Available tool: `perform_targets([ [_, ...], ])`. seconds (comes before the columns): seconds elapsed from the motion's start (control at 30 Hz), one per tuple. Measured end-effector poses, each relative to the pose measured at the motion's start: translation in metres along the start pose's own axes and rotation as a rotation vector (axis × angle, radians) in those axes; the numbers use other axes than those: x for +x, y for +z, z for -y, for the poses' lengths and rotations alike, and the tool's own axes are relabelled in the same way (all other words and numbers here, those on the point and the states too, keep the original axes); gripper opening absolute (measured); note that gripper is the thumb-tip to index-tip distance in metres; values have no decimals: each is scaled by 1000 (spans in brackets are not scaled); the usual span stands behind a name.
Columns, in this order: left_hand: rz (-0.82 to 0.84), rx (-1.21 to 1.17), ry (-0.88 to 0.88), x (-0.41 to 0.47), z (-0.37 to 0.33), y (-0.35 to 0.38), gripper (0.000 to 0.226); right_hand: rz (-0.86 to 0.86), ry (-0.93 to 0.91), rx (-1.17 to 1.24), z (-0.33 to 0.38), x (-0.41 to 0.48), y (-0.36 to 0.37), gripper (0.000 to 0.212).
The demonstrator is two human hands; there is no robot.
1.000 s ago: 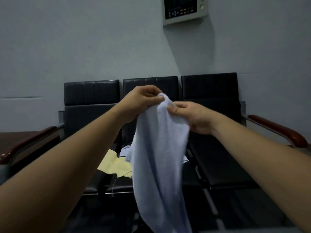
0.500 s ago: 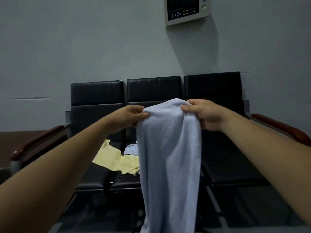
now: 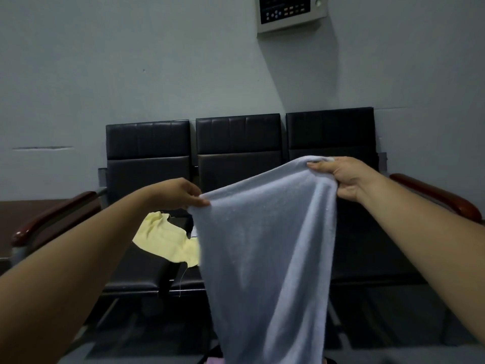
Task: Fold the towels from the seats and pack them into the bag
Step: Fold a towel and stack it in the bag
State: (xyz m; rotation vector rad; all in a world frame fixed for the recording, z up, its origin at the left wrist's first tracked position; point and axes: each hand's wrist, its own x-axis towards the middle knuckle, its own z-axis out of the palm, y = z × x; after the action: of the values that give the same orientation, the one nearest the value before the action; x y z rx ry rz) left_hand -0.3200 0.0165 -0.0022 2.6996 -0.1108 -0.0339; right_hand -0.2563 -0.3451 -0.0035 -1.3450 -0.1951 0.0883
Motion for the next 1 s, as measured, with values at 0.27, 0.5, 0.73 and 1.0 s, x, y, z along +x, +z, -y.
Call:
perform_targets([
  [0.27, -257, -246, -15, 3, -2, 0, 19, -102, -45, 48, -8, -1, 0, 41],
  [0.5, -151, -816, 157, -8, -12, -10, 20, -344, -320, -423, -14, 8, 10, 14],
  [0.73, 40, -690, 311, -7, -44, -12, 23, -270, -348, -536, -12, 3, 33, 13],
  [1.0, -248, -260, 328, -5, -69, 3, 21, 188, -304, -450, -8, -28, 80, 14],
])
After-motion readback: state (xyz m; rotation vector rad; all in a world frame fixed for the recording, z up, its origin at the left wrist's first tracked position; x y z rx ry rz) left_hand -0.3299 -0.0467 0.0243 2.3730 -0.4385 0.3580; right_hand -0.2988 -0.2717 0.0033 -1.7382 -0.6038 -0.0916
